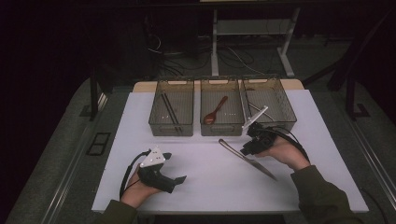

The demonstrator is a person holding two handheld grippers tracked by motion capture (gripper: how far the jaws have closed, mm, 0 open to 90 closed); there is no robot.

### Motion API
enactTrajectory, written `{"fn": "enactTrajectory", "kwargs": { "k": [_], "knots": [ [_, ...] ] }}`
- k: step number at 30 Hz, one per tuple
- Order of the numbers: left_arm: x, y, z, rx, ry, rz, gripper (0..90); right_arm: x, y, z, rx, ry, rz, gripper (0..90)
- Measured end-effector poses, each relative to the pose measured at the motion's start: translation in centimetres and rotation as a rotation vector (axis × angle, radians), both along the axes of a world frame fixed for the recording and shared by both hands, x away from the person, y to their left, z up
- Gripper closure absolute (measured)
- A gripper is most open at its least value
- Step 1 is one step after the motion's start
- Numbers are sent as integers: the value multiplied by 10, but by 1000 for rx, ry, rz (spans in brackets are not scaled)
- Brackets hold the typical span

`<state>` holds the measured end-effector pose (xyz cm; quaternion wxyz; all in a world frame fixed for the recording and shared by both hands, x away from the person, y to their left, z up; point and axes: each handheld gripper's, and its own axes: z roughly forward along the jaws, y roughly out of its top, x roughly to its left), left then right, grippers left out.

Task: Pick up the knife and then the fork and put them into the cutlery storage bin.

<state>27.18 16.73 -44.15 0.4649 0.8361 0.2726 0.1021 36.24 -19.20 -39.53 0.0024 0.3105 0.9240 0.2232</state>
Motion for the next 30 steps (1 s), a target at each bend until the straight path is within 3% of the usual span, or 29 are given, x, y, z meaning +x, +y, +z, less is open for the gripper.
{"fn": "enactTrajectory", "kwargs": {
  "k": [11, 30],
  "knots": [
    [0, 0, 0, -3, 0, -1, 0, 10, 23, -16, -112, 62, 34, 733],
    [0, -1, 0, 4, 0, -3, 0, 12, 42, -25, -282, 67, 54, 762]
  ]
}}
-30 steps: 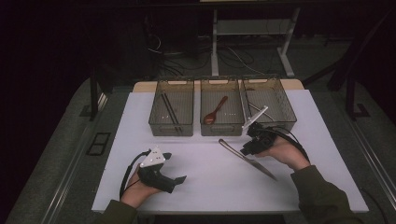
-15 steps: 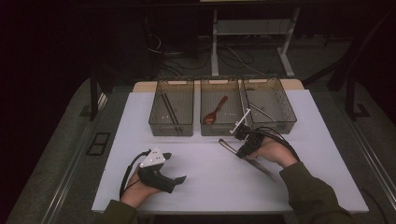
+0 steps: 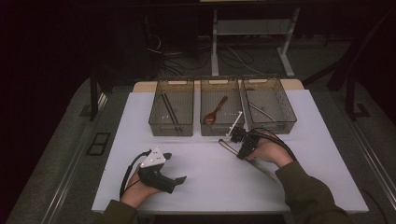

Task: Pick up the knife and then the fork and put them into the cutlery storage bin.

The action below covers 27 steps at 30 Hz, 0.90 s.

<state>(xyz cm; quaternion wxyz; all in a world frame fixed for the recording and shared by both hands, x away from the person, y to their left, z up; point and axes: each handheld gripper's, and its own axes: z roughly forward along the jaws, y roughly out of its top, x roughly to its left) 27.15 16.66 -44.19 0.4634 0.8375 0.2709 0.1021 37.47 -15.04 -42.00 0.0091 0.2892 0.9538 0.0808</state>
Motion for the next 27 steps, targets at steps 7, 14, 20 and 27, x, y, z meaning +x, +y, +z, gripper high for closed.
{"fn": "enactTrajectory", "kwargs": {
  "k": [7, 14, 20, 27],
  "knots": [
    [0, 0, 0, 1, -1, 0, 0, -2, 4, 1, -29, -5, 6, 785],
    [0, 0, 0, 2, -2, 0, 0, -2, 2, 1, -17, -12, 21, 787],
    [0, 0, 0, -1, -1, 2, 0, -3, -5, 7, 50, -32, 21, 787],
    [0, 1, 0, -2, -1, 2, 0, -2, -23, 24, 184, -89, -25, 787]
  ]
}}
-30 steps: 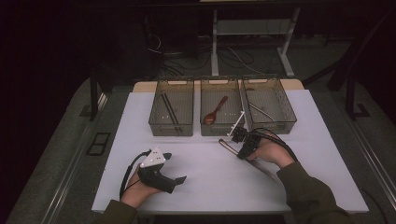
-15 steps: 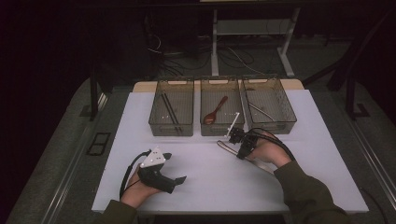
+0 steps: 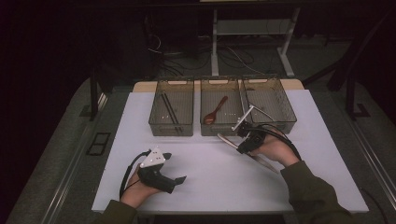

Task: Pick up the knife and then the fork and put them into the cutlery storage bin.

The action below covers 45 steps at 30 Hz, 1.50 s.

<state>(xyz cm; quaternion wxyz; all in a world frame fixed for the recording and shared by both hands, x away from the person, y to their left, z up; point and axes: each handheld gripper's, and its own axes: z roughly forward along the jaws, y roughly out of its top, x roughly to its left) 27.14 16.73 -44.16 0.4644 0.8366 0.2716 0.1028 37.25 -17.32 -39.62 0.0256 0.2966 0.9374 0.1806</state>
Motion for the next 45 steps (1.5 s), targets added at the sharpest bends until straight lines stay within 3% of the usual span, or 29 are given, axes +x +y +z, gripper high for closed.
{"fn": "enactTrajectory", "kwargs": {
  "k": [5, 8, 25, 34, 45],
  "knots": [
    [0, 0, 0, 1, 0, -2, 0, 0, -14, 7, 80, -36, -30, 786],
    [0, 0, 0, 1, 0, -4, 0, -1, -20, 10, 142, -24, -46, 786],
    [0, 0, 0, -1, 1, -3, 0, -8, -36, 24, 251, -44, -34, 786],
    [0, 0, 0, -3, 2, -2, 0, -9, -45, 35, 309, -112, -48, 786],
    [0, 0, 0, -8, 4, -2, 0, -5, -72, 50, 409, -259, -176, 786]
  ]
}}
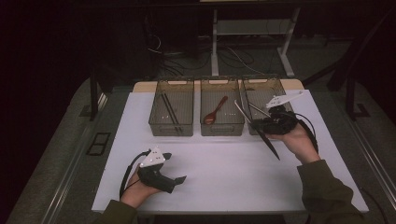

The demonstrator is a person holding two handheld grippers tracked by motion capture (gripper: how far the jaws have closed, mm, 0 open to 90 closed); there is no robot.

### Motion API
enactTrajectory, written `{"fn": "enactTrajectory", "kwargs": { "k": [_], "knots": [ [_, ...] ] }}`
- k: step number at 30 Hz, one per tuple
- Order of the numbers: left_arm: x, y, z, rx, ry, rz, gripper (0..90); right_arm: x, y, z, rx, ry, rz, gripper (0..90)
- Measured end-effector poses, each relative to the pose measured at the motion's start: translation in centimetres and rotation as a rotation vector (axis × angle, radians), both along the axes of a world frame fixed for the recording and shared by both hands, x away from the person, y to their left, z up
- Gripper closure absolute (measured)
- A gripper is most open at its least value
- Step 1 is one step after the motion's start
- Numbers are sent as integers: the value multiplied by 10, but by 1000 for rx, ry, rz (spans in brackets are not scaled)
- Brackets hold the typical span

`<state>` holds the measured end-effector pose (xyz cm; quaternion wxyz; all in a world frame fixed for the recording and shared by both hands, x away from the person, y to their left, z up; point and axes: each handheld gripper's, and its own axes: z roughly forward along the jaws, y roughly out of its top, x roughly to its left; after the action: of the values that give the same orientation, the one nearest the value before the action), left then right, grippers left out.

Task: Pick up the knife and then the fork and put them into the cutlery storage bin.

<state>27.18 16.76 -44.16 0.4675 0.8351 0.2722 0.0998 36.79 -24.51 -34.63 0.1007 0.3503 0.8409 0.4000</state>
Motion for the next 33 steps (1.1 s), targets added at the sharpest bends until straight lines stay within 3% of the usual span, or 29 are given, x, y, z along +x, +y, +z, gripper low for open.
{"fn": "enactTrajectory", "kwargs": {
  "k": [6, 15, 33],
  "knots": [
    [0, 0, 0, -7, 1, 2, 0, 2, -17, 6, 49, -52, -68, 786],
    [0, 0, 0, -15, 1, 6, 0, 13, -35, 22, 75, -118, -139, 786],
    [1, 0, 0, -13, 0, 2, 0, 61, -55, 38, 75, -203, -252, 786]
  ]
}}
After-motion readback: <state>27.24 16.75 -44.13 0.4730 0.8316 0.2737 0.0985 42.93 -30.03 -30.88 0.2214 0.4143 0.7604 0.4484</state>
